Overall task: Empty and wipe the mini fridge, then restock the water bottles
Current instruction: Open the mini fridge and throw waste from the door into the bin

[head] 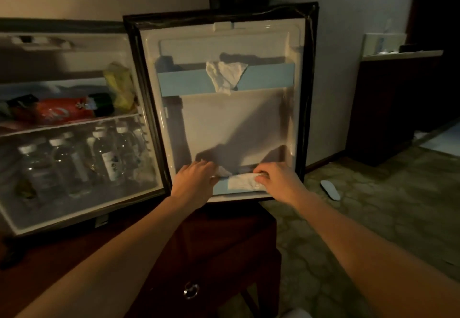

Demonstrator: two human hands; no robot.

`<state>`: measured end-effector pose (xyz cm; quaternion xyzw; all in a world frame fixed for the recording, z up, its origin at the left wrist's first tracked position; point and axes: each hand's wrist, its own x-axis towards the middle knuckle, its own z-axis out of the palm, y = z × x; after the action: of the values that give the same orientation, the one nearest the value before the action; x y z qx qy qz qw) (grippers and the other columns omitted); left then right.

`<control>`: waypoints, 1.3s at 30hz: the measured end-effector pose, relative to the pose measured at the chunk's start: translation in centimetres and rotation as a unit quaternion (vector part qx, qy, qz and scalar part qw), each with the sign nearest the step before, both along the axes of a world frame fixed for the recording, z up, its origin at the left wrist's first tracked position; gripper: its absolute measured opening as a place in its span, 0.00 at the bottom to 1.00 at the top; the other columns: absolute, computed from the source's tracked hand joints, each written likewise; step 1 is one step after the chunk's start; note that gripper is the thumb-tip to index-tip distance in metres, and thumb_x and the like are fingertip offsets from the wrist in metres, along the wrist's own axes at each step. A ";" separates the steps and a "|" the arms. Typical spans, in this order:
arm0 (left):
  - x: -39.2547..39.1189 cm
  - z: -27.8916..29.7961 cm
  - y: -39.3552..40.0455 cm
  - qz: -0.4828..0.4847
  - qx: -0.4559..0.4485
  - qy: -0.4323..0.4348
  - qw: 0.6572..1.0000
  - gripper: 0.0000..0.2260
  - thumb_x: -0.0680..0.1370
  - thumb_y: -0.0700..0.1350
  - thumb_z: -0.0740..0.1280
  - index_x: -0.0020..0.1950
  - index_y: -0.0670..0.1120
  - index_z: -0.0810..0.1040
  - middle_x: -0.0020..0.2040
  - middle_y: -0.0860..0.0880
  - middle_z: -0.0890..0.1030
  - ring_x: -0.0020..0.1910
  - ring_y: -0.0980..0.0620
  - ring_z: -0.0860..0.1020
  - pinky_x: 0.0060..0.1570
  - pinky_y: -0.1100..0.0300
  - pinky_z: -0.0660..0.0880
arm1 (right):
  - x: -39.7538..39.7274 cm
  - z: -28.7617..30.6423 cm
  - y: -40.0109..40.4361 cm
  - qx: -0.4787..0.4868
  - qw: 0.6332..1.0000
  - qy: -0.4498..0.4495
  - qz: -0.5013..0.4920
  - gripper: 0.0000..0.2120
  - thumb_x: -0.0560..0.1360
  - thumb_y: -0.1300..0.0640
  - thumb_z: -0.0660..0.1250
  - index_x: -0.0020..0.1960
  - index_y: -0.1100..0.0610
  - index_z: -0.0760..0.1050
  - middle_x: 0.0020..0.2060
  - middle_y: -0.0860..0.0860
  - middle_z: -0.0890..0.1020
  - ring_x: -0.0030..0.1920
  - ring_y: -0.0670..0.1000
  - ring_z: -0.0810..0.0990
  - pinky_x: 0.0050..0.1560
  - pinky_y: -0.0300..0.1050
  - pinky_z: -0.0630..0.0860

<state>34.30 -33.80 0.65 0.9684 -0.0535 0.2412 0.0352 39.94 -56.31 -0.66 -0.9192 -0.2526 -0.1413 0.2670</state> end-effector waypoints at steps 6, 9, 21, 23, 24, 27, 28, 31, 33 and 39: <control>1.1 0.5 -0.7 -0.006 -0.122 -0.012 0.992 0.07 0.82 0.50 0.62 0.48 0.49 0.69 0.44 0.51 0.76 0.44 0.46 0.77 0.38 0.54 0.66 | 2.4 0.0 -0.1 0.120 0.993 0.002 0.006 0.05 0.78 0.60 0.66 0.48 0.58 0.81 0.39 0.48 0.81 0.43 0.48 0.79 0.44 0.39 0.69; 1.0 1.1 -0.9 -0.031 -0.173 -0.026 0.984 0.08 0.83 0.49 0.60 0.60 0.48 0.69 0.50 0.45 0.81 0.46 0.42 0.79 0.39 0.53 0.70 | 2.6 0.4 0.0 0.140 0.990 -0.016 -0.013 0.06 0.80 0.58 0.63 0.49 0.59 0.78 0.40 0.50 0.79 0.42 0.50 0.77 0.42 0.43 0.68; -2.3 1.9 -2.0 -0.124 -0.191 -0.073 0.971 0.07 0.81 0.44 0.62 0.57 0.52 0.75 0.51 0.47 0.82 0.48 0.44 0.80 0.46 0.48 0.77 | -2.2 0.1 -3.0 0.125 0.991 -0.046 -0.018 0.14 0.81 0.64 0.55 0.51 0.54 0.78 0.47 0.53 0.78 0.46 0.52 0.77 0.47 0.48 0.73; -2.8 1.3 -2.5 -0.157 -0.196 -0.059 0.966 0.08 0.81 0.42 0.62 0.55 0.51 0.77 0.50 0.48 0.81 0.48 0.46 0.78 0.47 0.49 0.75 | -3.6 -0.3 -3.7 0.133 0.990 -0.024 -0.034 0.17 0.80 0.65 0.53 0.44 0.52 0.77 0.46 0.53 0.78 0.45 0.51 0.77 0.48 0.46 0.73; -3.0 0.8 -2.9 -0.174 -0.194 -0.049 0.964 0.08 0.81 0.41 0.61 0.54 0.51 0.77 0.49 0.48 0.80 0.47 0.46 0.77 0.47 0.49 0.74 | -4.3 -0.5 -4.0 0.135 0.990 -0.011 -0.043 0.18 0.80 0.65 0.52 0.42 0.53 0.78 0.44 0.53 0.78 0.44 0.50 0.76 0.46 0.43 0.72; -3.3 -0.8 -4.8 -0.204 -0.176 -0.023 0.963 0.09 0.82 0.39 0.59 0.56 0.47 0.78 0.47 0.50 0.75 0.46 0.48 0.74 0.44 0.55 0.70 | -6.2 -1.7 -5.2 0.140 0.988 0.024 -0.063 0.19 0.79 0.66 0.53 0.39 0.56 0.79 0.40 0.50 0.76 0.39 0.47 0.75 0.38 0.32 0.69; -3.3 -1.3 -5.7 -0.209 -0.172 -0.012 0.963 0.10 0.82 0.38 0.59 0.57 0.45 0.79 0.48 0.50 0.74 0.46 0.49 0.74 0.43 0.55 0.71 | -6.7 -2.4 -5.8 0.138 0.987 0.031 -0.071 0.20 0.79 0.67 0.53 0.38 0.55 0.79 0.40 0.50 0.77 0.39 0.45 0.75 0.38 0.31 0.69; -2.8 -3.0 -8.9 -0.226 -0.184 0.037 0.956 0.12 0.81 0.35 0.59 0.55 0.45 0.82 0.48 0.49 0.73 0.43 0.49 0.74 0.37 0.56 0.73 | -7.6 -4.4 -8.4 0.131 0.985 0.061 -0.099 0.18 0.79 0.66 0.55 0.39 0.53 0.79 0.42 0.50 0.80 0.38 0.43 0.76 0.37 0.31 0.68; -2.4 -4.3 -11.4 -0.235 -0.182 0.074 0.952 0.14 0.80 0.32 0.60 0.54 0.45 0.83 0.49 0.49 0.74 0.45 0.49 0.75 0.39 0.62 0.70 | -8.0 -5.9 -10.7 0.121 0.982 0.077 -0.118 0.15 0.79 0.65 0.58 0.43 0.55 0.81 0.46 0.52 0.82 0.42 0.46 0.78 0.45 0.37 0.73; -0.7 -9.4 -21.1 -0.255 -0.195 0.161 0.933 0.10 0.82 0.41 0.63 0.60 0.44 0.81 0.54 0.50 0.72 0.51 0.54 0.72 0.47 0.68 0.63 | -9.6 -11.4 -19.2 0.129 0.963 0.118 -0.207 0.10 0.78 0.51 0.66 0.55 0.54 0.81 0.49 0.47 0.80 0.50 0.47 0.77 0.46 0.39 0.71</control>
<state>33.56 -54.92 -8.73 0.9219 -0.2446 0.0707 0.2922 30.38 -75.49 -12.09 -0.9195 -0.0028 -0.1159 0.3757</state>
